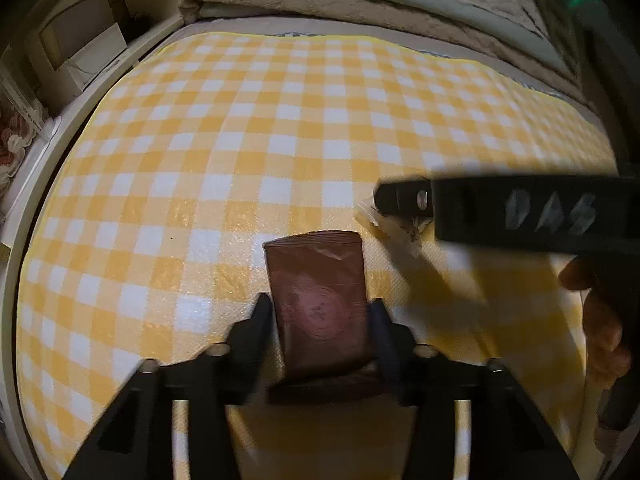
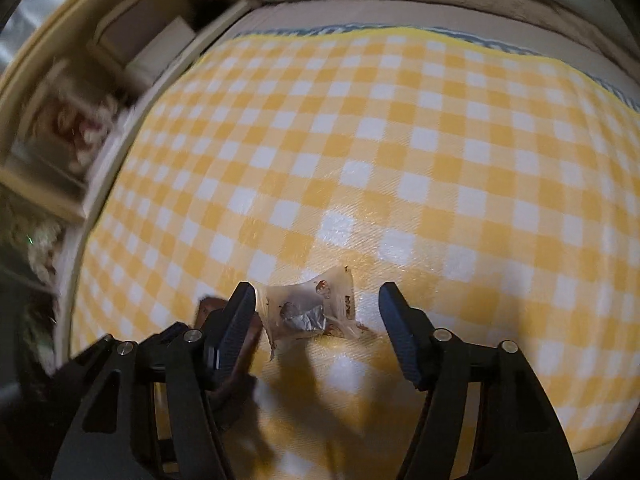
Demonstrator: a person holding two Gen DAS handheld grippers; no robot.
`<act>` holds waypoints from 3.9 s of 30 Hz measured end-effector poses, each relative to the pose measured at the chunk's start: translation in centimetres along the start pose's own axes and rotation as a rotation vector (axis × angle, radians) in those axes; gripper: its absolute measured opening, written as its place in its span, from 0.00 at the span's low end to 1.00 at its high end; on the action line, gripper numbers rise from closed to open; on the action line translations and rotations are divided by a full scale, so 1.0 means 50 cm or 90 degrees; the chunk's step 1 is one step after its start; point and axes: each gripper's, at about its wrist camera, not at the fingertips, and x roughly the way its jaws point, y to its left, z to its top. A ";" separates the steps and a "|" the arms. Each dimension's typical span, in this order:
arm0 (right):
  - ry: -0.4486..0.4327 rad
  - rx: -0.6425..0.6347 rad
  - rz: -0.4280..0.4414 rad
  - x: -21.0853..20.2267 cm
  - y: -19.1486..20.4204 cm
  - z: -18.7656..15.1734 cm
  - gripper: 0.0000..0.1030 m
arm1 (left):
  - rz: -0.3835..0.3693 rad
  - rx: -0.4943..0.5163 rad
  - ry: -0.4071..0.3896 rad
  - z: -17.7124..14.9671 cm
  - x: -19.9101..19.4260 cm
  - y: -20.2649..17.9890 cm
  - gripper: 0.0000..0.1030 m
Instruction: Organize snacks
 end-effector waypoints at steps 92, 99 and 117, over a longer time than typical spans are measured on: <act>-0.138 0.238 -0.293 -0.664 -0.439 -0.500 0.87 | -0.269 0.180 -0.078 -0.120 -0.361 -0.388 1.00; -0.169 0.198 -0.317 -0.691 -0.403 -0.513 1.00 | -0.255 0.179 -0.100 -0.142 -0.426 -0.365 1.00; -0.351 0.136 -0.302 -0.847 -0.245 -0.611 1.00 | -0.138 0.174 -0.301 -0.343 -0.713 -0.281 1.00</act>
